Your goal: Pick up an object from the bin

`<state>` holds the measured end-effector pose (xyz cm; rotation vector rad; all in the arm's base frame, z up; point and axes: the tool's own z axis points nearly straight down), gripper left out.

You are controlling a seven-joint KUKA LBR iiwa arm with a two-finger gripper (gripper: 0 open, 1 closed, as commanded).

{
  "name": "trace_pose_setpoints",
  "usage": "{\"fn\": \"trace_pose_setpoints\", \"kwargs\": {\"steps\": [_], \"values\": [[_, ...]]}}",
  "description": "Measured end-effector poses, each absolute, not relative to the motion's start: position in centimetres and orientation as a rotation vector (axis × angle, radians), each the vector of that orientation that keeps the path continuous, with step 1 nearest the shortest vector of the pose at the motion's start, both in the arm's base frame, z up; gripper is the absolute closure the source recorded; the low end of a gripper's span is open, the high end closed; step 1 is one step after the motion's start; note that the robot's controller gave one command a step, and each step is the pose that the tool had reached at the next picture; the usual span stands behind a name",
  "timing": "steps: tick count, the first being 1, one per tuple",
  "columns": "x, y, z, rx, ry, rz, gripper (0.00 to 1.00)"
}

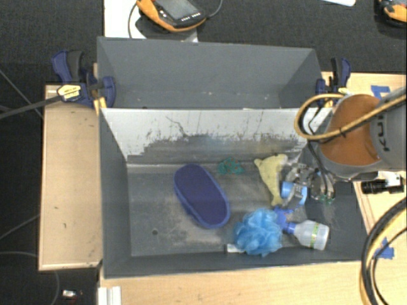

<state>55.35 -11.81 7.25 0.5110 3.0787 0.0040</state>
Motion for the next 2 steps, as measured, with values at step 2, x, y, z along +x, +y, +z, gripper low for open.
{"fn": "trace_pose_setpoints", "kwargs": {"steps": [2], "values": [[55.1, -11.6, 19.7, 0.524, 3.070, 0.003, 1.00]]}}
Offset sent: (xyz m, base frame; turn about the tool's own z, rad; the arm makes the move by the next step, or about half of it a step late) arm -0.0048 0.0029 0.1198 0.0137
